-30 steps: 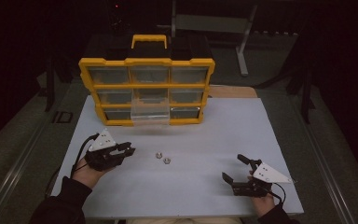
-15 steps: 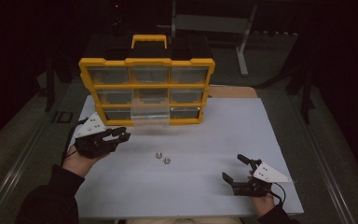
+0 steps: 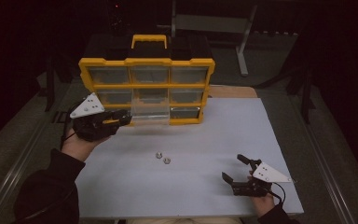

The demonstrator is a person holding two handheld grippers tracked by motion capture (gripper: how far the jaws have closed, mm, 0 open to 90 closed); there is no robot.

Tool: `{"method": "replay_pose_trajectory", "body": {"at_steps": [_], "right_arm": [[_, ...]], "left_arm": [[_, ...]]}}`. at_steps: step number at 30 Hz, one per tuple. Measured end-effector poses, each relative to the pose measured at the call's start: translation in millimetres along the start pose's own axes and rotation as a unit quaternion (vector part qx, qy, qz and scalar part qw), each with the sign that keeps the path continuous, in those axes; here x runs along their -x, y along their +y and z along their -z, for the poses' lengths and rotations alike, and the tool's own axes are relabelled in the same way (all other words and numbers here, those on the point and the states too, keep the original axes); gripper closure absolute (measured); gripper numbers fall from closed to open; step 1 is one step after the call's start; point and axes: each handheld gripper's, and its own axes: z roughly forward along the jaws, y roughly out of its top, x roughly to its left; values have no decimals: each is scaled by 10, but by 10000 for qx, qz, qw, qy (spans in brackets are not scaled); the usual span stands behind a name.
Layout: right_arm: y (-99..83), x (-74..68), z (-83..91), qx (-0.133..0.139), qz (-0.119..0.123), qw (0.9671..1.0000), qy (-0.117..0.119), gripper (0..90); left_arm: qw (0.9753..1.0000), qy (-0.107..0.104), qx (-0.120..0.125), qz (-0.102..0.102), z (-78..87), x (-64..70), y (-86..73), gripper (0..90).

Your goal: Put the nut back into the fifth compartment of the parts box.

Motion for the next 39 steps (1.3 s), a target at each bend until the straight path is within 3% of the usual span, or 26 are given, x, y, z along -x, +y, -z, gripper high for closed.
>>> {"method": "replay_pose_trajectory", "body": {"at_steps": [7,14,27,39], "right_arm": [[-2,2,-2,-2,7,10000,8,99],[1,2,1,10,12,10000,13,99],[-3,6,0,-5,-1,10000,33,99],[-5,6,-4,-18,-1,10000,52,99]], "left_arm": [[9994,272,135,163,-101,-35,142,691],[9984,485,-8,281,-298,-47,187,691],[9958,597,-515,455,-633,-78,187,690],[9898,744,-1058,602,-747,-137,175,689]]}}
